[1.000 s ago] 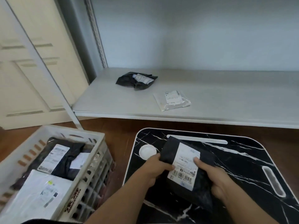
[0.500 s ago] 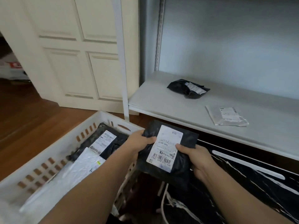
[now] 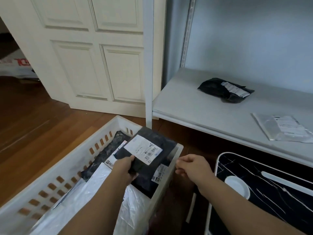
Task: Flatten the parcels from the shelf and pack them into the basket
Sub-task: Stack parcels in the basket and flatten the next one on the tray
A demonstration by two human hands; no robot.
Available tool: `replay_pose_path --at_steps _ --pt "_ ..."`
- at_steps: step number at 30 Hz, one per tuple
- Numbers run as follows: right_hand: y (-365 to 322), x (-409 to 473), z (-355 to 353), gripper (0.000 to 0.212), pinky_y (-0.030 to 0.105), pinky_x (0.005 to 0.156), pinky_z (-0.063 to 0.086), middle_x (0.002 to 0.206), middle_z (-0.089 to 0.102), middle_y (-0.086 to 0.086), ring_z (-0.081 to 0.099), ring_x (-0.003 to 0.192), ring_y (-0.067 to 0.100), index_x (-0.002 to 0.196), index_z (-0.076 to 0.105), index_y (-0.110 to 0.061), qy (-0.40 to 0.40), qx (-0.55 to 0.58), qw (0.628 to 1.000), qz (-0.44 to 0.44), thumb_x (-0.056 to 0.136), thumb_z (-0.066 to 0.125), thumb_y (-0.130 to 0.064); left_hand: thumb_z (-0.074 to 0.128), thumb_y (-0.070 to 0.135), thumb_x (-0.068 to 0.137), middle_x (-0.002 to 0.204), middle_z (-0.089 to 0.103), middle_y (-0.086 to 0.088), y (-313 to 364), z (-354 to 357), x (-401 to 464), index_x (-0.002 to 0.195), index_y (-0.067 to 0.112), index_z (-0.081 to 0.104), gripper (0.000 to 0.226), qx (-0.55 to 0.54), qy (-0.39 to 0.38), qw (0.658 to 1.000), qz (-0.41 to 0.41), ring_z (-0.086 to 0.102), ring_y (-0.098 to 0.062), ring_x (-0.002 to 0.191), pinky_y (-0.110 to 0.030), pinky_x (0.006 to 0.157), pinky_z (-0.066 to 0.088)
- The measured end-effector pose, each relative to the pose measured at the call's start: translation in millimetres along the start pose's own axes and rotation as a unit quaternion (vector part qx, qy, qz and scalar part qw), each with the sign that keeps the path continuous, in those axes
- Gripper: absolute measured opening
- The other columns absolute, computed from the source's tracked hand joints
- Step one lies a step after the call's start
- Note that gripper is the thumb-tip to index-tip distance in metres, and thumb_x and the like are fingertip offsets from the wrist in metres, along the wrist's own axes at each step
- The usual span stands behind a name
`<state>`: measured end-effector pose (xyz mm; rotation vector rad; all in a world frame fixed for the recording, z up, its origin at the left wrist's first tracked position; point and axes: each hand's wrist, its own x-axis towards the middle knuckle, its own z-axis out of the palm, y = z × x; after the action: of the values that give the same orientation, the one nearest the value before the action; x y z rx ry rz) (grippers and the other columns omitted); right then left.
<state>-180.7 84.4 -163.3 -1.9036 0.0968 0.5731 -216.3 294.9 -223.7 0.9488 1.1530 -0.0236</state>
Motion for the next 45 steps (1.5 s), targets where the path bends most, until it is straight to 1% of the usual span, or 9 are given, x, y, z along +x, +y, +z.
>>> replay_pose_path --at_steps 3,6,9,13,21,28,35,40,45 --pt "5 15 4 0.007 0.028 0.070 0.052 0.079 0.073 0.006 0.070 0.084 0.026 0.086 0.070 -0.015 0.000 -0.072 0.997 -0.030 0.090 0.065 -0.017 0.052 0.011 0.096 0.079 0.058 -0.015 -31 4 4 0.081 0.000 0.052 0.018 0.243 0.022 0.970 -0.010 0.059 -0.027 0.069 -0.039 0.067 0.054" --pt "16 27 2 0.018 0.021 0.079 0.042 0.103 0.065 -0.004 0.059 0.101 0.013 0.106 0.068 -0.019 0.024 -0.294 0.946 -0.132 0.091 0.062 -0.028 0.057 0.026 0.092 0.094 0.061 -0.008 -44 3 10 0.097 0.007 0.054 0.020 0.591 0.096 0.785 0.161 0.061 -0.023 0.088 -0.034 0.071 0.051" --pt "22 32 9 0.046 0.031 0.106 0.034 0.144 0.040 -0.002 0.031 0.135 0.016 0.137 0.049 -0.025 -0.005 -0.448 0.868 -0.213 0.094 0.054 -0.039 0.055 0.048 0.090 0.130 0.047 -0.005 -42 13 15 0.131 0.019 0.043 0.051 0.686 0.120 0.616 0.368 0.045 -0.024 0.120 -0.036 0.095 0.042" --pt "21 38 26 0.084 0.039 0.119 0.003 0.162 -0.008 0.006 -0.014 0.147 0.019 0.154 0.008 -0.017 -0.097 -0.531 0.818 -0.200 0.092 0.047 -0.058 0.040 0.066 0.089 0.159 -0.020 -0.005 -43 26 39 0.149 0.044 -0.004 0.078 0.783 -0.011 0.480 0.396 -0.022 -0.036 0.143 -0.059 0.116 0.001" --pt "25 53 31 0.103 0.035 0.116 -0.010 0.159 -0.018 0.009 -0.021 0.145 0.019 0.152 -0.008 -0.007 -0.108 -0.545 0.814 -0.170 0.087 0.046 -0.066 0.044 0.067 0.085 0.155 -0.030 -0.004 -62 28 77 0.145 0.048 -0.016 0.087 0.869 -0.057 0.420 0.254 -0.029 -0.043 0.138 -0.069 0.109 -0.004" --pt "25 54 29 0.105 0.035 0.117 -0.008 0.160 -0.018 0.009 -0.021 0.145 0.019 0.152 -0.008 -0.007 -0.116 -0.532 0.822 -0.167 0.086 0.050 -0.064 0.044 0.068 0.085 0.153 -0.036 -0.002 -50 37 72 0.143 0.049 -0.021 0.089 0.868 -0.085 0.437 0.219 -0.032 -0.039 0.138 -0.068 0.110 -0.002" --pt "16 31 1 0.063 0.038 0.100 0.044 0.140 0.048 0.002 0.048 0.128 0.022 0.139 0.044 -0.015 -0.092 -0.483 0.859 -0.142 0.087 0.062 -0.047 0.053 0.054 0.090 0.159 -0.020 -0.005 -18 43 20 0.153 0.032 -0.001 0.085 0.797 -0.061 0.521 0.299 -0.005 -0.038 0.146 -0.054 0.115 0.024" --pt "46 5 -71 0.061 0.036 0.115 0.024 0.158 0.019 0.005 0.018 0.145 0.022 0.146 0.038 -0.014 -0.074 -0.538 0.832 -0.114 0.094 0.054 -0.043 0.051 0.042 0.095 0.161 0.004 -0.004 3 89 -41 0.151 0.021 0.020 0.067 0.716 -0.051 0.580 0.385 0.032 -0.028 0.140 -0.043 0.109 0.036" --pt "66 -19 -181 0.056 0.034 0.114 0.028 0.159 0.020 0.006 0.019 0.145 0.021 0.143 0.043 -0.016 0.047 -0.523 0.849 -0.056 0.094 0.052 -0.043 0.049 0.044 0.095 0.159 0.017 0.000 -9 172 -102 0.150 0.021 0.028 0.063 0.688 -0.119 0.544 0.465 0.028 -0.018 0.142 -0.033 0.114 0.027"
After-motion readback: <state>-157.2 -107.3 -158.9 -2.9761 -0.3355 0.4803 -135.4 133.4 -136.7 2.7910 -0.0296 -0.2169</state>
